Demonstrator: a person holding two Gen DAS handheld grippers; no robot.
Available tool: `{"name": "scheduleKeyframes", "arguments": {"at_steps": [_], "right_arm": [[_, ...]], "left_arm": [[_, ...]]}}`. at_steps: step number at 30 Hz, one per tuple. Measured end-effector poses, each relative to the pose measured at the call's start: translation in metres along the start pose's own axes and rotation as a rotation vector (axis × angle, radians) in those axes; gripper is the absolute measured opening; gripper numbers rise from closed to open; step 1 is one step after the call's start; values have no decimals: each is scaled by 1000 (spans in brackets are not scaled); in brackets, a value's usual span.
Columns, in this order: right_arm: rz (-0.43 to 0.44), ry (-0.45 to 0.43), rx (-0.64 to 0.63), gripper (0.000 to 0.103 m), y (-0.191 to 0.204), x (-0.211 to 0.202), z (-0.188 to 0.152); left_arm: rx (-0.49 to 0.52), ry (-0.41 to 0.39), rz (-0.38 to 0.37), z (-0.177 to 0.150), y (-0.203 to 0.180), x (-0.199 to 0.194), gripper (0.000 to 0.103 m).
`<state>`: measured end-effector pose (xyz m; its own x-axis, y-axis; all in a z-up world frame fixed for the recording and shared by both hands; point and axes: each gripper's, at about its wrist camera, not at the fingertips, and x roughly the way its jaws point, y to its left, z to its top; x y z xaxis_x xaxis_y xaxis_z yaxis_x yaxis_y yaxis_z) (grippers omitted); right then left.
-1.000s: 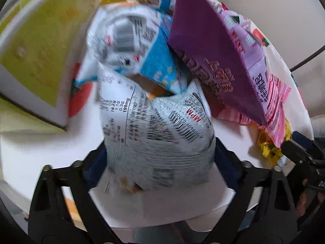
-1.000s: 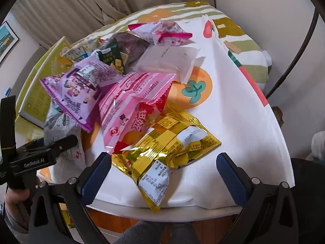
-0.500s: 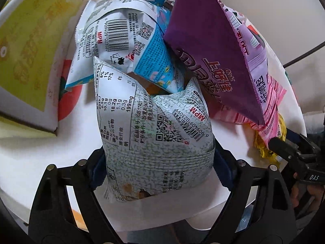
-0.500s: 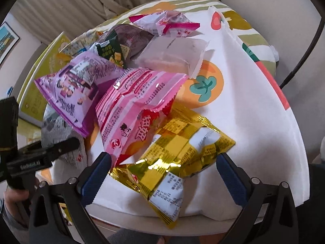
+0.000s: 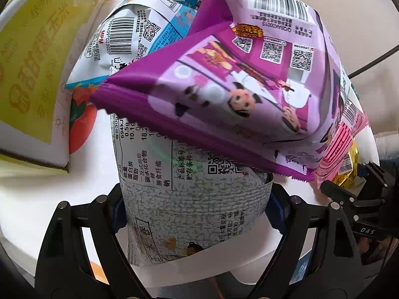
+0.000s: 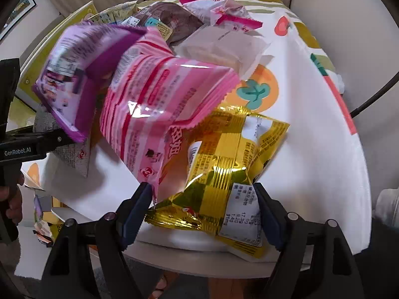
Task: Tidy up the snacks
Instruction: 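Grasp the white printed bag with the left tool while the right tool grasps the gold bag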
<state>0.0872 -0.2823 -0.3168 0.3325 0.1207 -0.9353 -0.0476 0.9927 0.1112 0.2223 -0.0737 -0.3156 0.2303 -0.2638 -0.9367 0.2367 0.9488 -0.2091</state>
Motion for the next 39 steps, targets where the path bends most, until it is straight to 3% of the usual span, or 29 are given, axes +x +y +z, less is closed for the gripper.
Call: {"name": "scheduleKeyframes", "arguments": {"at_steps": [16,29,39], "right_arm": [[58,-33,35,59,-29,-20,1],[146,-54,149,59,-36,-27,0],[84,-22,91,59,-31,-38,-3]], "left_arm": [[-31,-2,10,-28,-10,1,84],[-34,-4,15,-30,-9,2,84],[-30,-1,9,-28,-10,0,84]]}}
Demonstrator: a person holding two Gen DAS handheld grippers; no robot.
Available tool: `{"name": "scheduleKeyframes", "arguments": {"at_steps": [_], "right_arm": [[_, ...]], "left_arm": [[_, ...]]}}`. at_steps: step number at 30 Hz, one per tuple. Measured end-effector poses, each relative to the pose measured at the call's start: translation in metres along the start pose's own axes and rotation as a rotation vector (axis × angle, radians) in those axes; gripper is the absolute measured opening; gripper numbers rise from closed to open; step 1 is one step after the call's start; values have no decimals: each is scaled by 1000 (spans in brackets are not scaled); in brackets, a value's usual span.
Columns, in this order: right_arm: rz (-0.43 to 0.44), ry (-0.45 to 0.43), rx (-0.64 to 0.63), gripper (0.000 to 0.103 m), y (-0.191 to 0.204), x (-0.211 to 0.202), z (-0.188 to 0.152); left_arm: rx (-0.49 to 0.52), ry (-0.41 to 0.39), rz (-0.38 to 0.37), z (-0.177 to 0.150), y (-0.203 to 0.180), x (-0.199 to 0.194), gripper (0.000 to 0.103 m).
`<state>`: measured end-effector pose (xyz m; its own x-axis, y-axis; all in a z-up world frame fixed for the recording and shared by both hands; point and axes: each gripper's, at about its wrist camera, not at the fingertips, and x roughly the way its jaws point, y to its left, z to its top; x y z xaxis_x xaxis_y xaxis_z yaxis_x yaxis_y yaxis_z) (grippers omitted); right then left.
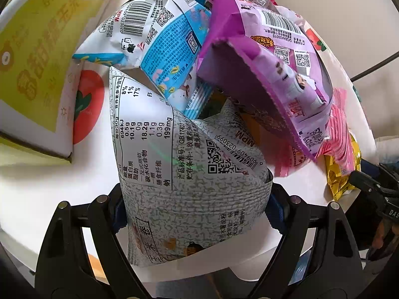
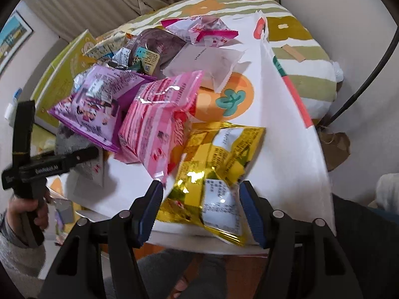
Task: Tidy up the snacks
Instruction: 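Grasp the white printed bag with the left tool while the right tool grasps the gold bag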
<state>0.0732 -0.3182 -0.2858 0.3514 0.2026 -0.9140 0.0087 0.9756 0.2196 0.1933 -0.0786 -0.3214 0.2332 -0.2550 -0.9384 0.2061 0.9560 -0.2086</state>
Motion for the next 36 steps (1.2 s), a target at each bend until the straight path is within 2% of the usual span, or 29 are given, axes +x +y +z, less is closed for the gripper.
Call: {"name": "scheduleKeyframes", "arguments": {"at_steps": [3,6,13,14,16,17,29,36], "right_arm": [[-34,-2,-12,59,-2,-6,0],[-26,7,16,59,-6,-4,2],[-96,39,6,59,6,22,12],[-103,42,-3,54,8,26,12],[-101,36,-5,53,10,30,13],[-95,30,1,49,9,29,13],[-97,-53,7,45,7,0,16],[-100,-119,-23,44,12,-31,18]], "left_arm": [[1,0,0,1,0,0,84],[4,1,0,1,-1,0,84],[9,-2,-3,1,-2,0,84],[7,-4,-4,0,-1,0,83],[4,-6,-6,-1,-1,-1,82],[2,-5,-6,-2,-1,-1,81],[-69,-32,28,-17,7,-34,78],[-127,-103,35,-38,6,-79,78]]}}
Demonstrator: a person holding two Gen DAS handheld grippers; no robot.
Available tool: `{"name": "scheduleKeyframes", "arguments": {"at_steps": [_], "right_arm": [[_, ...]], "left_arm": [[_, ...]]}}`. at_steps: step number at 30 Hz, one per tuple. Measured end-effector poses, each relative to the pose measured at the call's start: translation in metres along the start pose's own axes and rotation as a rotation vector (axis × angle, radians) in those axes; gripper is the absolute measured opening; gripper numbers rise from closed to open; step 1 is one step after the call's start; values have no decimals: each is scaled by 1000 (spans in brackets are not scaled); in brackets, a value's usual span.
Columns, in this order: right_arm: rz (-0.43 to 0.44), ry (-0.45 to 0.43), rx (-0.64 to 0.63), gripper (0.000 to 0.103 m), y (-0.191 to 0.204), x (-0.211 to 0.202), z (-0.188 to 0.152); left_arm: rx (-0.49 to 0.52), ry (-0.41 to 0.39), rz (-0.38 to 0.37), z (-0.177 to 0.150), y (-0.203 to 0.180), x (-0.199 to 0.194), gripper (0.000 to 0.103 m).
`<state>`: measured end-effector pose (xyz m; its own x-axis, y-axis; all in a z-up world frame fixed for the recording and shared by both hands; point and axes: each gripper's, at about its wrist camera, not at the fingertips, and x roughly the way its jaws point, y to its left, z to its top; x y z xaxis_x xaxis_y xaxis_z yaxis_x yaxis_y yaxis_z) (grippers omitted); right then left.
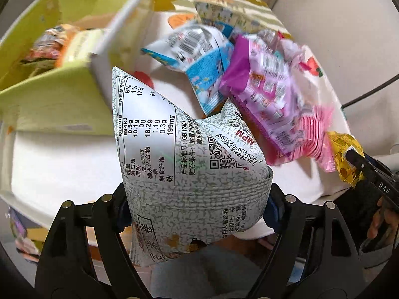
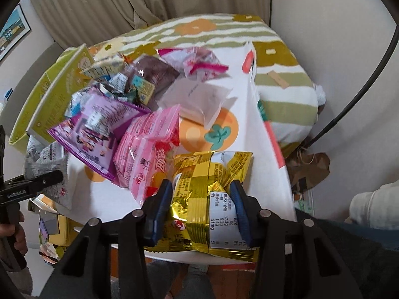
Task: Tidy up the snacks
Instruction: 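Grasp the white printed bag with the left tool while the right tool grasps the gold bag, then carry both bags over the box and open both tools to drop them inside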
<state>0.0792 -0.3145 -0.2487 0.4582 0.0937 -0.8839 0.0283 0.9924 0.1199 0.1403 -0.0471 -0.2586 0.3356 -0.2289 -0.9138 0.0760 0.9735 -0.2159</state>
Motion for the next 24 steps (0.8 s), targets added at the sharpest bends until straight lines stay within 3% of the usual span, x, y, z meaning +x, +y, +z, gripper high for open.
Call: {"name": "scheduleKeyframes", "arguments": {"at_steps": [12,18,24], "right_arm": [[87,-205,-100,43,27,-80,37],[186,-288,-163,43,80,-95,80],[258,-348,-230,43,165,-88,131]], "left_arm": [[-95,-217,-29,-5,10,-109,78],[-113,-317,2,42,42,-143,78],[-105,-349,40,103,99,-159,78]]}}
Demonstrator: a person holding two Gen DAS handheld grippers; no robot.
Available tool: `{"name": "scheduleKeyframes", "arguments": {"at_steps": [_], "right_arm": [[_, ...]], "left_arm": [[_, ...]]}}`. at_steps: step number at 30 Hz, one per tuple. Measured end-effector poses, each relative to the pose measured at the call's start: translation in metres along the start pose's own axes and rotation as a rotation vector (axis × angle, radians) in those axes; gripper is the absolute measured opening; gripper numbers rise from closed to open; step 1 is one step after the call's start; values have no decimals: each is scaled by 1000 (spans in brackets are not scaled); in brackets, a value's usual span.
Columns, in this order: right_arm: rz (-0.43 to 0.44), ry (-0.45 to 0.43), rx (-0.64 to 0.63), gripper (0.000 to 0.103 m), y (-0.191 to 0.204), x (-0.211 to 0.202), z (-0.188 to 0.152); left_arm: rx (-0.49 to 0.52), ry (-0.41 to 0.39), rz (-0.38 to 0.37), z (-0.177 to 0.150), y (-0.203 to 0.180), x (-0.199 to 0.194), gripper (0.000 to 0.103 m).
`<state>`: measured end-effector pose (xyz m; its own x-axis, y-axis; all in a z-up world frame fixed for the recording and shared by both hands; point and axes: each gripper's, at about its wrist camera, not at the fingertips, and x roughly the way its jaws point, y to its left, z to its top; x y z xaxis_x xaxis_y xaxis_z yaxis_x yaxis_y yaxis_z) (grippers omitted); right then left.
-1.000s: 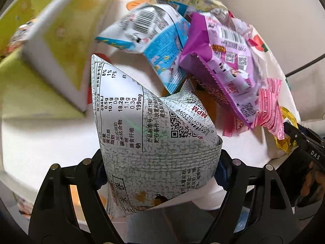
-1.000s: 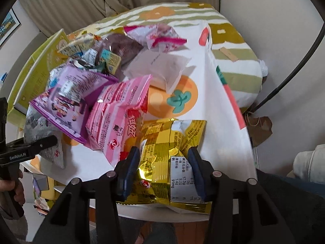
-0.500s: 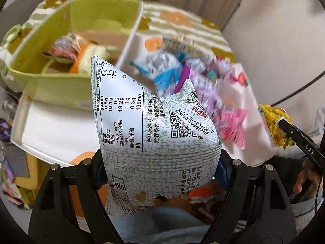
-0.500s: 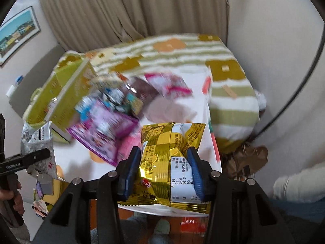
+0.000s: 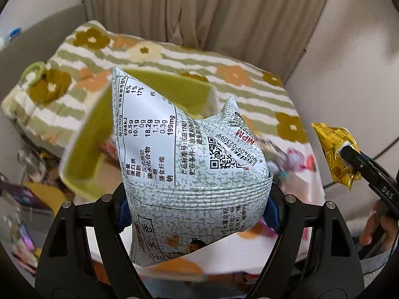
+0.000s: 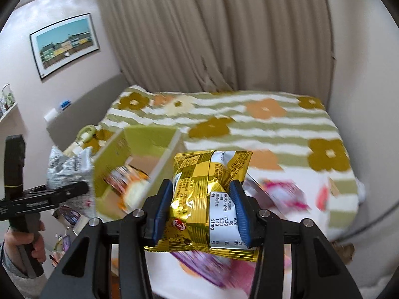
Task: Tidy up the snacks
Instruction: 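Carry both bags over the box and open both tools to drop them inside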
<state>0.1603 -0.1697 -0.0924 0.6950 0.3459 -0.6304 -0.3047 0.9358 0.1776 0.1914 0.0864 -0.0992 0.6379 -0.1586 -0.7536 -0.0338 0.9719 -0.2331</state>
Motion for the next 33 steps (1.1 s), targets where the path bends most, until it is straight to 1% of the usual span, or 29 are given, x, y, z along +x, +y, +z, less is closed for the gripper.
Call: {"name": "scheduleKeyframes", "arguments": {"at_steps": [2,6,9,12,15,16,18,21,23,27,30,31,32,33], "right_arm": [[18,0,-9,43,17,17,14],[54,20,-19,43,55,65,41],[65,48,-23,43,83,106,56],[68,76,-15,43,99,134,62],[56,106,-1,43,111,163,64],[49,113,9,43,113,172,64],[44,129,26,43,114,182,64],[35,154,46,43,117,194,63],[26,163,43,43,118,197,63],[30,173,49,43,117,202,63],[44,171,55,43,117,203,62],[55,169,59,43,117,203,62],[65,169,61,43,116,203,63],[76,171,62,43,115,204,64]], "left_arm": [[5,6,6,22,18,9,78],[22,42,9,66,56,39,78],[35,87,7,91,80,68,78],[37,129,-11,109,98,98,79],[55,170,-12,121,110,129,84],[65,190,-9,124,113,140,88],[78,215,5,127,119,156,90],[106,244,47,127,125,172,90],[119,256,48,124,127,176,90],[104,258,33,115,130,169,90],[86,248,45,107,130,155,90],[81,244,51,105,131,150,93],[77,242,55,102,131,146,102],[70,237,57,99,132,140,103]]}}
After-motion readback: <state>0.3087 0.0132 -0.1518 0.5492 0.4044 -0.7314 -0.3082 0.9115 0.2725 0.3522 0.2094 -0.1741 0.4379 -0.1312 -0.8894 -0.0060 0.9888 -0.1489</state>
